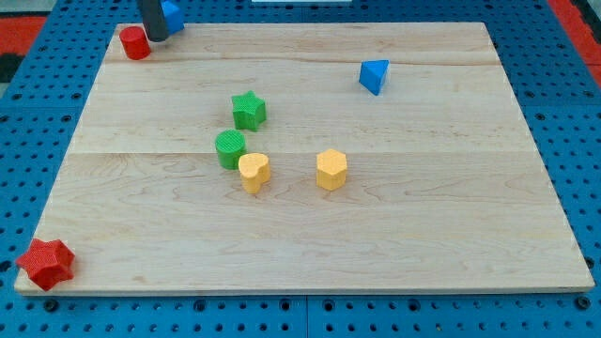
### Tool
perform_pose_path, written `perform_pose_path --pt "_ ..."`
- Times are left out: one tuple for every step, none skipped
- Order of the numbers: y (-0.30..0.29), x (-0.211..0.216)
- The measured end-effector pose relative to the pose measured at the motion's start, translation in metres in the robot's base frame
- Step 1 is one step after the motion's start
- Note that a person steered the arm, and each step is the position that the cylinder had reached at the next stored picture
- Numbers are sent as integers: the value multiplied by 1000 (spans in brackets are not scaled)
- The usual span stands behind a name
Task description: Slide the red circle up a bit
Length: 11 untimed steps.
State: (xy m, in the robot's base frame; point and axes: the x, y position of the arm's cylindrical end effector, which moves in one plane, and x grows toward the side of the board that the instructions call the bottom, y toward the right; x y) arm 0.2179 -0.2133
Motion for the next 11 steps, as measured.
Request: perform_pose_path --pt "15 4" --pt "24 12" --pt "5 17" --pt "-3 22" --pt "-3 31" --pt "-6 61" --pt "-14 70" --pt "-9 44" --pt "-15 14" --pt "-23 4" --pt "-23 9"
